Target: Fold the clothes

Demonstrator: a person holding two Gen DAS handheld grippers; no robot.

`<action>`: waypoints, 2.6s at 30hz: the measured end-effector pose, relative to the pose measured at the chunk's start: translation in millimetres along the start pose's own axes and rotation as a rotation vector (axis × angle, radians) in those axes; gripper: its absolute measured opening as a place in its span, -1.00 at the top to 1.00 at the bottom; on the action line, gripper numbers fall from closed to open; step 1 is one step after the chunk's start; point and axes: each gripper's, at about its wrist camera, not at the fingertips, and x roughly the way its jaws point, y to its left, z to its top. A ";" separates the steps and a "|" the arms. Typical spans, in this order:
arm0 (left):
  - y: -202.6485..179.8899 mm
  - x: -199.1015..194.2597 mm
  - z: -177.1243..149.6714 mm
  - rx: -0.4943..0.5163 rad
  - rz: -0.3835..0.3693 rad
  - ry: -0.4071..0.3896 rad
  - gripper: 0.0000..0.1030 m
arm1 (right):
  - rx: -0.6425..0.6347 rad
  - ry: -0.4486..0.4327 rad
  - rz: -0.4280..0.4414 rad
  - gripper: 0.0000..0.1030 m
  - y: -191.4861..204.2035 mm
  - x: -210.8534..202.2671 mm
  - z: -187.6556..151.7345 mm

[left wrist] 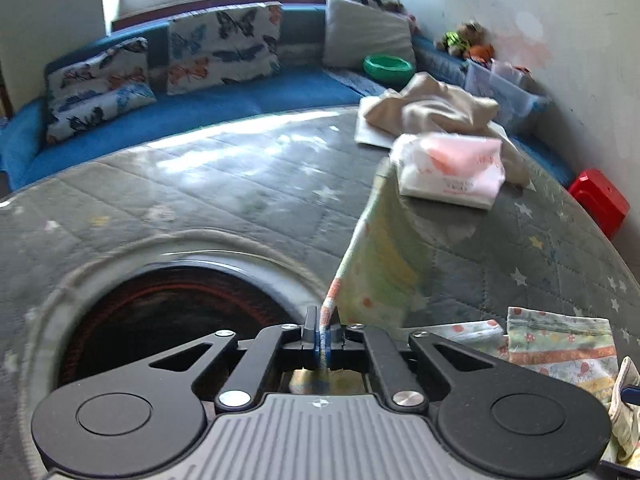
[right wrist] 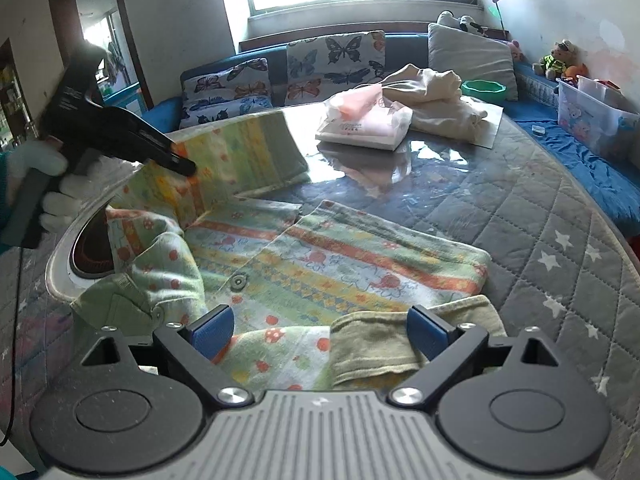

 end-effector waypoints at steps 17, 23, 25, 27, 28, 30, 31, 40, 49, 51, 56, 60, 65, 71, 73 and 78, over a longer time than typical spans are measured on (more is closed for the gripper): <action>79.0 -128.4 -100.1 -0.119 0.142 -0.127 0.96 | -0.199 0.022 0.132 -0.89 57.7 -7.6 -1.1; 107.7 -155.4 -157.1 -0.163 0.234 -0.064 0.96 | -0.293 0.187 0.235 -0.89 77.0 -3.4 -27.1; 117.6 -159.8 -174.3 -0.194 0.251 -0.027 0.96 | -0.313 0.237 0.262 -0.89 81.1 -6.0 -37.3; 125.1 -163.8 -189.6 -0.227 0.260 0.007 0.95 | -0.338 0.271 0.276 -0.89 85.4 -8.6 -44.2; 129.1 -165.7 -196.6 -0.243 0.263 0.020 0.95 | -0.351 0.288 0.283 -0.89 87.6 -9.9 -47.6; 134.6 -170.0 -206.2 -0.264 0.264 0.045 0.92 | -0.346 0.296 0.303 -0.89 86.7 -17.0 -45.5; 137.3 -173.0 -210.3 -0.274 0.264 0.054 0.85 | -0.342 0.300 0.313 -0.89 86.1 -20.7 -44.1; 142.5 -211.5 -188.2 -0.234 0.327 -0.057 -0.12 | -0.226 0.078 0.250 -0.80 65.2 -45.3 11.3; 122.2 -173.3 -153.3 -0.186 0.226 -0.071 -0.91 | -0.004 0.074 0.094 -0.47 24.6 22.0 47.6; 112.6 -157.1 -146.6 -0.155 0.200 -0.060 -0.91 | 0.019 0.094 0.064 -0.40 15.7 31.9 46.8; 94.7 -115.2 -127.4 -0.106 0.089 -0.024 -0.91 | 0.064 0.132 0.004 -0.33 -3.7 49.2 44.1; 84.8 -87.6 -111.7 -0.066 0.044 0.002 -0.74 | 0.082 0.148 -0.011 -0.26 -12.0 55.6 44.2; 79.2 -54.8 -97.0 -0.033 0.016 0.045 -0.29 | 0.081 0.172 -0.015 -0.08 -14.3 66.2 47.1; 79.0 -27.7 -89.0 -0.028 0.008 0.089 -0.13 | 0.053 0.190 -0.015 0.05 -10.1 71.6 54.5; 78.3 -24.1 -87.7 -0.022 0.006 0.089 -0.11 | 0.030 0.201 -0.015 0.12 -6.8 73.5 56.4; 75.2 -20.2 -84.9 0.002 -0.002 0.084 0.58 | -0.022 0.222 -0.006 0.58 2.8 79.1 60.5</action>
